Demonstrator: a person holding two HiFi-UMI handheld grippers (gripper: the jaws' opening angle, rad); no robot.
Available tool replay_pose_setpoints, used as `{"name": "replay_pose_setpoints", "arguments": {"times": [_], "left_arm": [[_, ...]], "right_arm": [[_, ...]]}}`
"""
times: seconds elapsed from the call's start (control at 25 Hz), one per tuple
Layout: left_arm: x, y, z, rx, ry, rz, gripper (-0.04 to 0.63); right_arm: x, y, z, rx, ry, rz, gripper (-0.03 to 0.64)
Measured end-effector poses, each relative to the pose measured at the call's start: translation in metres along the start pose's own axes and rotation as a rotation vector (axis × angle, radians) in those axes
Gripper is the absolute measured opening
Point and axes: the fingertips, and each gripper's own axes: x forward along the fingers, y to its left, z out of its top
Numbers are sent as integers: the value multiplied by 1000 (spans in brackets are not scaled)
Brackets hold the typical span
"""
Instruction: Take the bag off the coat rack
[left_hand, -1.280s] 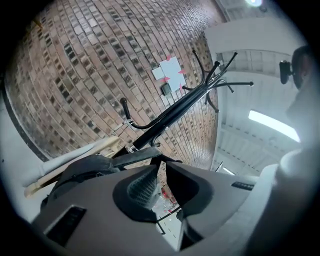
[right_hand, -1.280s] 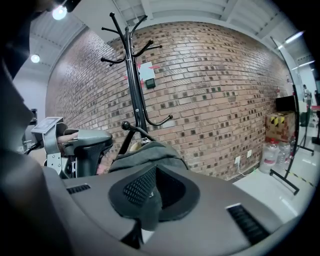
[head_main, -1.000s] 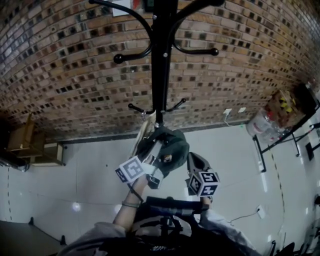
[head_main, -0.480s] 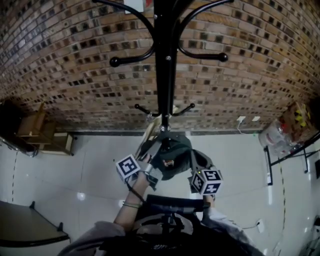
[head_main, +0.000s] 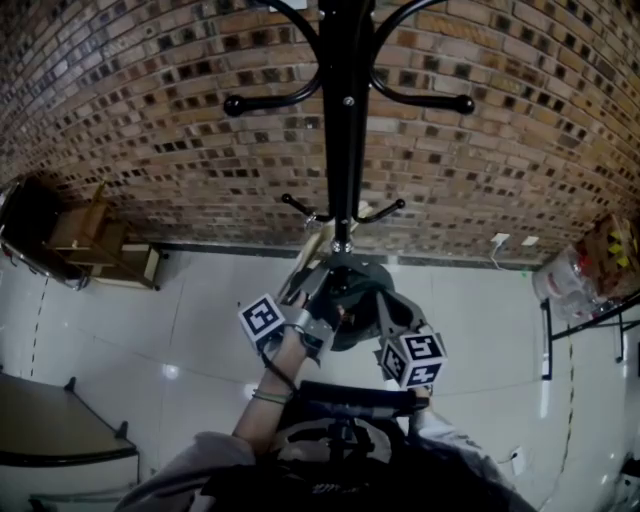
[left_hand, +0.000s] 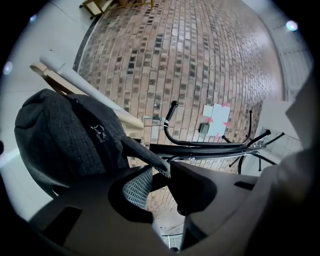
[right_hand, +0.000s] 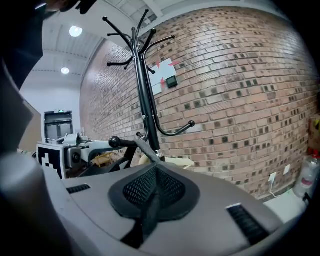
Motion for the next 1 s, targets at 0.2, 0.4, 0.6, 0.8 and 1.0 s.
{"name": "replay_pose_setpoints", "arguments": {"times": [0.2, 0.4, 0.6, 0.8, 1.0], "left_arm": [[3, 1, 4, -106, -64, 5, 113], [10, 2, 10, -210, -121, 38, 112], [18, 6, 17, -218, -163, 93, 112], [23, 10, 20, -180, -199, 162, 83], [26, 4, 21, -84, -180, 107, 74]], "right_arm": [[2, 3, 0, -8, 0, 24, 9], [3, 5, -3, -12, 5, 41, 9], [5, 6, -8, -9, 10, 48, 9], [2, 7, -12, -7, 20, 44, 9], [1, 6, -15, -2, 19, 35, 9]]}}
